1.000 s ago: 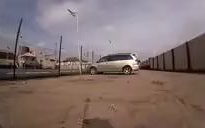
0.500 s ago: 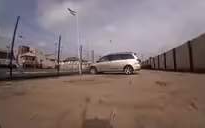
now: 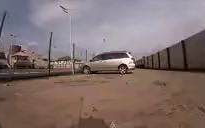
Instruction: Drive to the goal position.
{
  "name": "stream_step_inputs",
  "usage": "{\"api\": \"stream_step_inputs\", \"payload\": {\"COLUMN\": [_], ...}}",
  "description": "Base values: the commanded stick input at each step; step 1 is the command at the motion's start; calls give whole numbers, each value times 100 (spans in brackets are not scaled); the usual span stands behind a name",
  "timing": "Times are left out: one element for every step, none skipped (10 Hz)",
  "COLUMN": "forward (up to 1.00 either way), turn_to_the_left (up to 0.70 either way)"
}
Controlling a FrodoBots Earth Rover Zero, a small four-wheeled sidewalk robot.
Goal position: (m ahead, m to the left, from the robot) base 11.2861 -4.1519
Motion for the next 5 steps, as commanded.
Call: {"api": "stream_step_inputs", "payload": {"forward": [70, 70, 70, 70, 70], "turn_to_the_left": [-35, -35, -35, -35, -35]}}
